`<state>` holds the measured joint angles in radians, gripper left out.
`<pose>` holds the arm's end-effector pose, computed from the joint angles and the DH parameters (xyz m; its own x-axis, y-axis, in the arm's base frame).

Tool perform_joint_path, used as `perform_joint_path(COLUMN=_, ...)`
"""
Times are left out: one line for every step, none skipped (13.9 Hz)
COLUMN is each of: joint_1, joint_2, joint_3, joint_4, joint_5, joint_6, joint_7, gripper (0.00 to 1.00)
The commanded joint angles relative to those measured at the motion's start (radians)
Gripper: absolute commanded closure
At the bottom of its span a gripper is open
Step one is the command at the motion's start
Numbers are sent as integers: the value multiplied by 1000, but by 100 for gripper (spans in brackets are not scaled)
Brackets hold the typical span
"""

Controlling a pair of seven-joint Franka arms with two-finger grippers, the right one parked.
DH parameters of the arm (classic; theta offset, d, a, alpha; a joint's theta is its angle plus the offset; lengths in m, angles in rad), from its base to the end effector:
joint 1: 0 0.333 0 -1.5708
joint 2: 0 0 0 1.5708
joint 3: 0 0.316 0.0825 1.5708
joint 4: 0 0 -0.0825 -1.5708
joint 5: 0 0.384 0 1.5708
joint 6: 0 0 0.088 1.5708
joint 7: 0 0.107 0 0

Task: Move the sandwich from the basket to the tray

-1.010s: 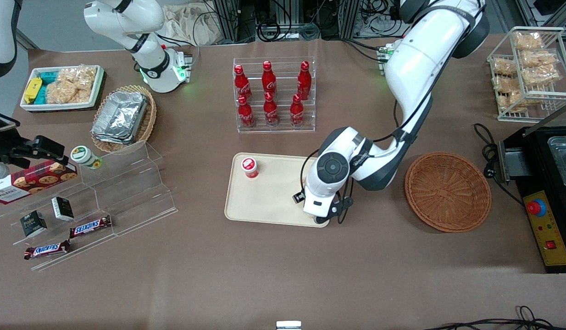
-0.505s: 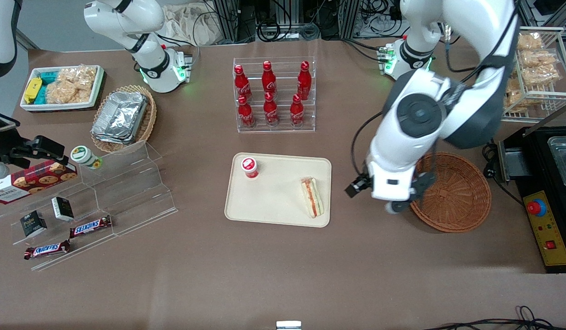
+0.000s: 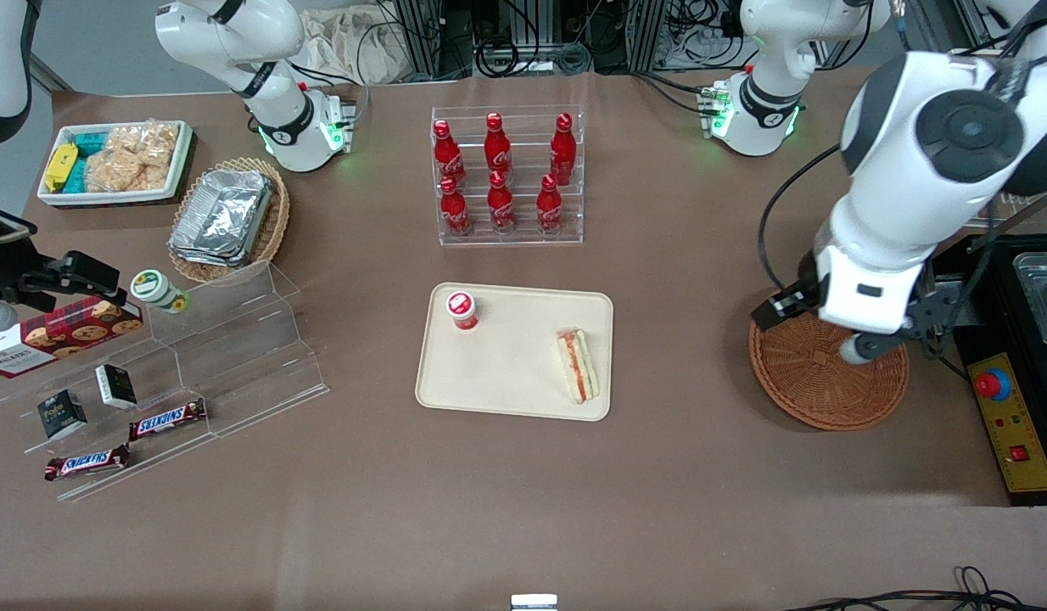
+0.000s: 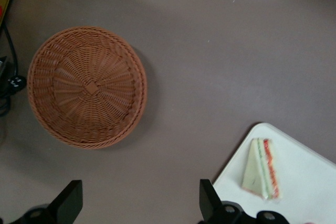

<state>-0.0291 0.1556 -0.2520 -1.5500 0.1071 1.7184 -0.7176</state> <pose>0.5921 -0.1496 0.5596 0.9100 0.4106 0.0575 0.4130 -0.9099 -0.0394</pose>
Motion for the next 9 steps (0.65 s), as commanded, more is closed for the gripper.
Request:
perform_joint_path(joint_1=-26, joint_2=-129, joint_3=153, joint_4=-119, joint_5=-75, joint_6=-17, joint_7=243, gripper=0)
perform_joint_path(joint_1=-28, joint_2=-161, joint_3=199, joint_4=-142, joint_5=-86, joint_6=-26, joint_7=324, gripper=0)
perform_joint_path(joint_1=-28, joint_2=-194, joint_3=244, joint_4=-165, joint_5=-104, joint_6=-33, joint_7=399, gripper=0)
perform_joint_path(joint_1=-32, joint_2=-232, joint_3=285, joint_4=-195, joint_5=-118, joint_6=-37, joint_7=461, gripper=0)
perform_joint_path(joint_1=-32, joint_2=-267, joint_3=313, joint_4=-223, joint_5=-119, joint_6=-36, joint_7=505, gripper=0)
perform_joint_path(joint_1=-32, joint_2=-296, joint_3=332, joint_4=-244, joint_5=-119, joint_6=-36, joint_7=542, gripper=0)
perform_joint_path(joint_1=-32, joint_2=-301, joint_3=339, joint_4=-242, joint_5=-119, joint_6=-48, joint_7=559, gripper=0)
perform_joint_path(joint_1=-34, joint_2=-295, joint_3=335, joint_4=-233, joint_5=-112, joint_6=-65, joint_7=563, gripper=0)
perform_joint_path(joint_1=-34, joint_2=-275, joint_3=321, joint_4=-213, joint_5=-103, joint_6=-74, joint_7=544, gripper=0)
